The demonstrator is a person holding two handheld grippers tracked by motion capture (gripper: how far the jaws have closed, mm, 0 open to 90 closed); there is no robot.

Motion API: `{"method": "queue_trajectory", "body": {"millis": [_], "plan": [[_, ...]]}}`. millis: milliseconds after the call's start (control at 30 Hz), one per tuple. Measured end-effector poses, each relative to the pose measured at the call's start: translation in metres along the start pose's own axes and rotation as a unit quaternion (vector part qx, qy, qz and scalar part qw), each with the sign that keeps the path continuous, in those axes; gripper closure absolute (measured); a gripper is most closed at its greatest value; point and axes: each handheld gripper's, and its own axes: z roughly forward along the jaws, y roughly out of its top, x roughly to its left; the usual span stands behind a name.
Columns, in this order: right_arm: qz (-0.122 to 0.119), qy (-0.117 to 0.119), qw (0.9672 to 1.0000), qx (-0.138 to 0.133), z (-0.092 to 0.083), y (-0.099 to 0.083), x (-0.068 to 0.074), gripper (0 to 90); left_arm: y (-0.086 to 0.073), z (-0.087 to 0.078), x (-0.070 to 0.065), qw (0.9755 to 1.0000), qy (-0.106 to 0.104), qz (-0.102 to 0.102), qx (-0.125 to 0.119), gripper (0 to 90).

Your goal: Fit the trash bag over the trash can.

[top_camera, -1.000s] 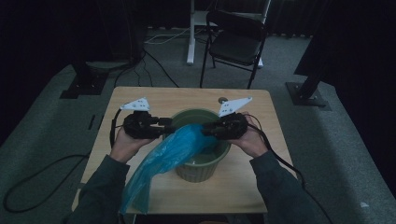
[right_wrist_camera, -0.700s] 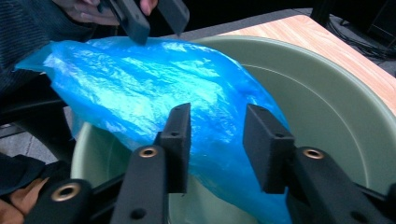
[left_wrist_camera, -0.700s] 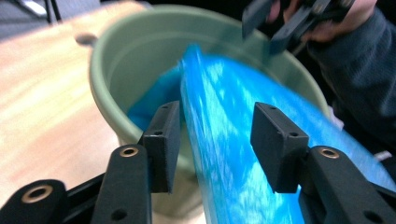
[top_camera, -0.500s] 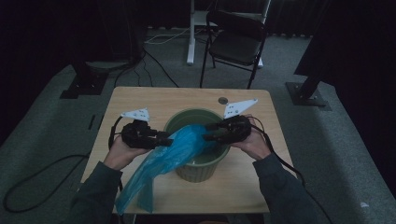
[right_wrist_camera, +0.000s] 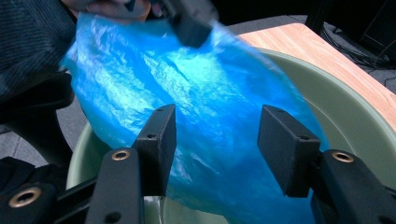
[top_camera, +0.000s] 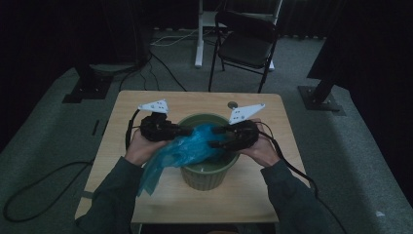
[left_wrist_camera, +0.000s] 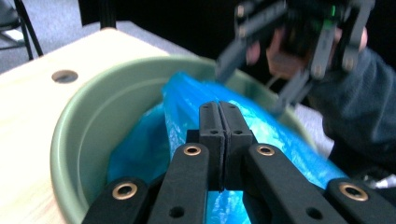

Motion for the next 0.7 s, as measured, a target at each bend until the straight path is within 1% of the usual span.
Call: {"method": "queue_trajectory", "body": {"millis": [33, 67, 100, 133, 167, 200, 233, 300, 367, 433, 500, 567, 633, 667, 700], "plan": [[-0.001, -0.002, 1.0000, 0.004, 0.002, 0.000, 0.000, 51.3, 0.002, 0.001, 0.000, 1.0000, -0.004, -0.002, -0.005, 88.9], [-0.001, -0.007, 0.9999, 0.008, 0.004, 0.000, 0.000, 57.1, 0.003, 0.003, -0.001, 0.9999, -0.009, -0.002, -0.007, 88.9], [-0.003, -0.012, 0.9998, 0.013, 0.005, 0.000, 0.000, 65.0, 0.005, 0.004, -0.001, 0.9999, -0.008, -0.001, -0.007, 88.9], [-0.004, -0.015, 0.9997, 0.017, 0.007, -0.001, 0.000, 72.4, 0.006, 0.006, -0.002, 1.0000, -0.006, 0.001, -0.005, 88.9], [-0.005, -0.018, 0.9996, 0.020, 0.007, -0.001, -0.001, 77.9, 0.006, 0.006, -0.003, 1.0000, -0.003, 0.002, -0.003, 88.8], [-0.005, -0.021, 0.9995, 0.022, 0.008, -0.001, -0.001, 82.7, 0.007, 0.006, -0.003, 1.0000, 0.002, 0.003, -0.002, 88.7], [-0.006, -0.025, 0.9994, 0.024, 0.008, -0.002, -0.001, 85.6, 0.007, 0.005, -0.002, 1.0000, 0.006, 0.002, -0.002, 88.5], [-0.001, -0.034, 0.9990, 0.029, 0.006, -0.002, -0.003, 88.0, 0.006, 0.001, 0.000, 0.9998, 0.015, -0.005, -0.008, 84.9], [0.014, -0.044, 0.9986, 0.025, 0.002, -0.004, -0.007, 88.5, 0.004, -0.006, 0.001, 0.9996, 0.023, -0.009, -0.015, 77.2], [0.030, -0.052, 0.9980, 0.019, -0.002, -0.006, -0.011, 88.5, 0.000, -0.015, 0.002, 0.9994, 0.024, -0.015, -0.020, 70.1], [0.039, -0.060, 0.9974, 0.013, -0.006, -0.008, -0.015, 88.4, -0.003, -0.022, 0.001, 0.9993, 0.024, -0.019, -0.022, 63.3], [0.041, -0.060, 0.9973, 0.007, -0.008, -0.009, -0.017, 88.3, -0.007, -0.028, 0.002, 0.9991, 0.023, -0.025, -0.024, 57.5], [0.044, -0.063, 0.9970, 0.004, -0.010, -0.010, -0.018, 88.3, -0.010, -0.032, 0.003, 0.9988, 0.027, -0.033, -0.024, 53.7], [0.045, -0.062, 0.9970, 0.004, -0.011, -0.011, -0.018, 88.2, -0.011, -0.032, 0.004, 0.9985, 0.032, -0.039, -0.021, 51.7], [0.045, -0.063, 0.9970, 0.003, -0.011, -0.011, -0.019, 88.2, -0.012, -0.032, 0.005, 0.9984, 0.032, -0.043, -0.019, 49.2]]}}
